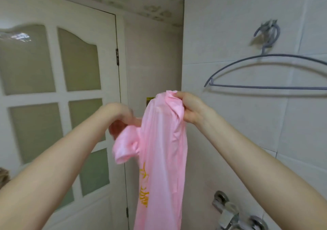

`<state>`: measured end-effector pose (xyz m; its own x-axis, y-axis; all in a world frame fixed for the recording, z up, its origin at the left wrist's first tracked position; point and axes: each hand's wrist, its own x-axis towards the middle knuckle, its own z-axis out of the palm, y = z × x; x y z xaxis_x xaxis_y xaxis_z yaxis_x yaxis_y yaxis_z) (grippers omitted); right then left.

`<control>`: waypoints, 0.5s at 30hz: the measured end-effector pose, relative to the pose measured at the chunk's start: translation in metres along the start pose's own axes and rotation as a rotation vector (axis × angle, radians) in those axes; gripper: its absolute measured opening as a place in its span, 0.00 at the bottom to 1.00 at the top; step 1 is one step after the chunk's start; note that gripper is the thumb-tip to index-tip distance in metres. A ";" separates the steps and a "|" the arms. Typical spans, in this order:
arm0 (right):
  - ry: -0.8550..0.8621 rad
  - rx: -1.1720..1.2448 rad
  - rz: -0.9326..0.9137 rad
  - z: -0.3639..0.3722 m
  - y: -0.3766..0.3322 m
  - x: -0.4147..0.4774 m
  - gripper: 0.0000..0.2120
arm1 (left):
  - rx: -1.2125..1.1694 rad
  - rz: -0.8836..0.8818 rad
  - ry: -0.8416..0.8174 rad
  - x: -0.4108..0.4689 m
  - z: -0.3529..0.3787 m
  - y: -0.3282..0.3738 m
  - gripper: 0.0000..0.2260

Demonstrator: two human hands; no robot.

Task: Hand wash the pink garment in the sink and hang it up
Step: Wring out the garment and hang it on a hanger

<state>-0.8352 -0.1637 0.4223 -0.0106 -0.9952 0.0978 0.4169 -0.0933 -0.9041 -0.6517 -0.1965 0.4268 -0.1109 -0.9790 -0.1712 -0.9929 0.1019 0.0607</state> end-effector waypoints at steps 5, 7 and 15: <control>0.096 0.201 -0.063 0.022 -0.021 0.015 0.19 | -0.565 0.207 0.686 -0.029 -0.012 0.006 0.27; 0.095 0.266 -0.091 0.034 -0.031 0.014 0.23 | -0.789 0.371 0.302 -0.043 0.016 0.029 0.24; 0.090 0.214 -0.303 0.033 -0.079 0.009 0.14 | -1.045 0.500 0.673 0.016 0.057 0.057 0.06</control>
<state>-0.8381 -0.1643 0.5080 -0.2385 -0.9230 0.3020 0.5627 -0.3848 -0.7316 -0.7120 -0.1959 0.3714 -0.1078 -0.8031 0.5860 -0.3205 0.5860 0.7442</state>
